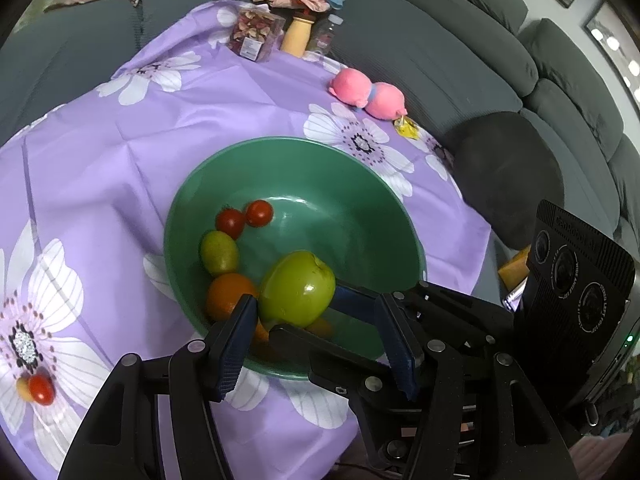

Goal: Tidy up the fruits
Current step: 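Carry the green fruit between both tools over the green bowl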

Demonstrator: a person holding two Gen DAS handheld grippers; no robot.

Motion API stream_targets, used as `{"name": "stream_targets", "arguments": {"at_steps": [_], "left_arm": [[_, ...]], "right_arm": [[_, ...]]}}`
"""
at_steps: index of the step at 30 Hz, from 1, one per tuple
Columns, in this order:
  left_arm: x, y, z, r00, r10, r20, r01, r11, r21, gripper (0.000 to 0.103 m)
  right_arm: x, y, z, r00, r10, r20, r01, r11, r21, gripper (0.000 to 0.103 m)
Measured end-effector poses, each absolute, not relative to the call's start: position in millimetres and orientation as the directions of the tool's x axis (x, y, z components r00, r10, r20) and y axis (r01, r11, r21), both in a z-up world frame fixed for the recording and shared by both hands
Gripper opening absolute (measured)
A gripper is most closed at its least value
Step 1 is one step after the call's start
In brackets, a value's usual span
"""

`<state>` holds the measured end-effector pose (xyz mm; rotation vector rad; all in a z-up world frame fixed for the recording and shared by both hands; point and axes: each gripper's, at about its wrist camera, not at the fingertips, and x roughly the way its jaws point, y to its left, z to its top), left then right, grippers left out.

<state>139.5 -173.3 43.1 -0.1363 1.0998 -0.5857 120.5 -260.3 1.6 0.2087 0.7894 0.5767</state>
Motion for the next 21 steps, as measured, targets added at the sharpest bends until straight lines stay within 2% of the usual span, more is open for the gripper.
{"name": "stream_targets", "arguments": {"at_steps": [21], "left_arm": [[144.1,-181.7,34.4,0.295,-0.517,-0.804,0.376,0.836,-0.400,0.061]], "right_arm": [[123.1,-267.6,-3.3,0.554,0.553,-0.623,-0.383,0.833,0.399,0.039]]}}
